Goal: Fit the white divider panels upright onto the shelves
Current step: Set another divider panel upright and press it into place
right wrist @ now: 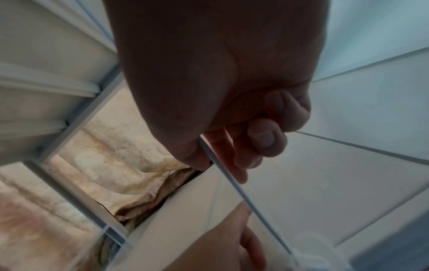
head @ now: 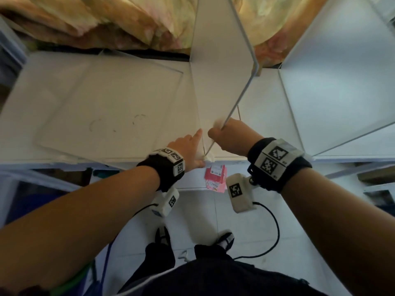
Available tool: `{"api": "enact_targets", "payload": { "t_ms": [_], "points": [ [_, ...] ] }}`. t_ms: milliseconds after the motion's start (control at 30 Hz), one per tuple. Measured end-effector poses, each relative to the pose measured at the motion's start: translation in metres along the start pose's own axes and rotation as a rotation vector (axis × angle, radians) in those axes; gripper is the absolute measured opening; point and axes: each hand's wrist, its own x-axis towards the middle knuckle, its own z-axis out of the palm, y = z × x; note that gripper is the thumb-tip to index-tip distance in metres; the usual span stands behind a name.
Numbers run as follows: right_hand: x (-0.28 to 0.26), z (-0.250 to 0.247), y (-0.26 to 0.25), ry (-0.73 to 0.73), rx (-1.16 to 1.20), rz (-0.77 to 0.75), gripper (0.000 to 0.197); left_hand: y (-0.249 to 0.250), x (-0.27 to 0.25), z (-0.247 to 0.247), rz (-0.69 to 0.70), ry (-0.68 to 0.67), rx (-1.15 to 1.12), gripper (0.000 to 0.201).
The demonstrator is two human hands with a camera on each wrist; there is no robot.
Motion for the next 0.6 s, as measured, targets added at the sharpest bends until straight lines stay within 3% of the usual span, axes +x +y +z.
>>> {"api": "enact_targets", "payload": {
  "t_ms": [133,233,600],
  "points": [
    [0.006,0.008,0.005,-0.058,-0.127,0.001,0.037,-0.002,0.003,0.002,-0.004,0.002,-0.006,0.113],
    [0.004,0.009,0.004,-0.089,-0.168,0.019,0.027,-0.006,0.003,0.003,0.002,0.004,-0.018,0.113],
    [0.001,0.013,-0.002,-0.116,-0.492,-0.165,0.022,-0.010,0.006,0.002,0.014,-0.016,-0.071,0.119]
  ]
}}
